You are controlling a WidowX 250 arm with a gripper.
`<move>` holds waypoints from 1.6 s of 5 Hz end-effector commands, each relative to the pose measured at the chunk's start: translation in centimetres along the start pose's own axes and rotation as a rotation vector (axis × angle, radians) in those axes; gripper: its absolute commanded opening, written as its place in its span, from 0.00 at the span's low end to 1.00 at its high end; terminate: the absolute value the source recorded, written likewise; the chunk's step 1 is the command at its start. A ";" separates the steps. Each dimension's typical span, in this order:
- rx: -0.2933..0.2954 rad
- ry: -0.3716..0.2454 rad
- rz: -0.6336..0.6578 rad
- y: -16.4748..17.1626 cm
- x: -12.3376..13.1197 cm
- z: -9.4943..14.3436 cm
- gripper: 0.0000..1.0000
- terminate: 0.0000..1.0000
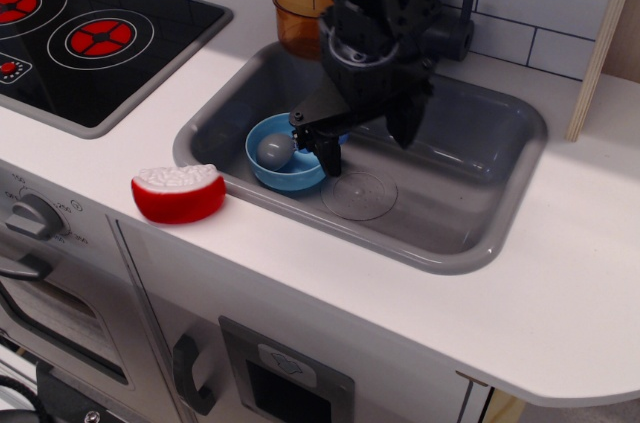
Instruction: Take spoon out of bowl sink
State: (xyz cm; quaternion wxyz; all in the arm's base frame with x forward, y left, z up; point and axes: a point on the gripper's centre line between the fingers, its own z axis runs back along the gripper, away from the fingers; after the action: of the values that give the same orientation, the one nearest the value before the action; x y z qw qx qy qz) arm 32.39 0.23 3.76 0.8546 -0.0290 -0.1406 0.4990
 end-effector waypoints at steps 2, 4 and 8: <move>0.122 0.017 0.637 1.2 3.7 -0.5 1.00 0.00; 0.094 0.024 0.735 1.1 4.6 -1.3 1.00 0.00; 0.107 0.073 0.795 0.5 4.0 -2.5 0.00 0.00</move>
State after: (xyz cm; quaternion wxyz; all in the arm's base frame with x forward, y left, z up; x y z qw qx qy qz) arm 34.49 3.61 0.69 0.6014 -0.0388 -0.0451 0.7968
